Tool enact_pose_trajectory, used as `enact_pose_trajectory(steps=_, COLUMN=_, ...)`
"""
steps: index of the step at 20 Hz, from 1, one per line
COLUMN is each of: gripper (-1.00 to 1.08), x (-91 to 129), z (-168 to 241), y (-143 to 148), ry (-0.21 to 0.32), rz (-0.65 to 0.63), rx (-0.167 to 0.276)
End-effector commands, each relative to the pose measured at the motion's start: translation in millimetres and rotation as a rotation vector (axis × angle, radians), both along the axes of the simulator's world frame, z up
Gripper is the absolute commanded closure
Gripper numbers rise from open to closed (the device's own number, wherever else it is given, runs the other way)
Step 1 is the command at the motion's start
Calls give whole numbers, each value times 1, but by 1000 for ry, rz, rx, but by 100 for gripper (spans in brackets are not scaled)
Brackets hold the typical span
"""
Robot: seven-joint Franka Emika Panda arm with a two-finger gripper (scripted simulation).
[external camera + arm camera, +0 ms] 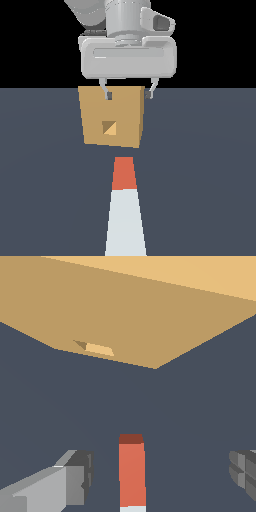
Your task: Insert the peg into the horizontal hole in a box.
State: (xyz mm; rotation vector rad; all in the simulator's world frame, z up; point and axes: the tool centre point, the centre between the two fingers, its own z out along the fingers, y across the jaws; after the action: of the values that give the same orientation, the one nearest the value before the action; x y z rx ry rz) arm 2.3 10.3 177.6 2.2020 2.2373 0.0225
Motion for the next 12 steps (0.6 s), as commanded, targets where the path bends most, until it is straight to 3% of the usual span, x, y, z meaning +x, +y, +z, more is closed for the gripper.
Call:
enact_pose_trajectory(steps=1, gripper=-92, x=0, z=0, y=0, ry=0, rz=0, rx=0)
enact_pose_trajectory(steps=6, gripper=-92, x=-1, z=-5, y=-9, ry=1, rz=1, rx=-1)
enact_pose_trajectory(steps=12, gripper=-92, x=-3, z=-23, y=-43, ry=3, rz=6, rx=-2)
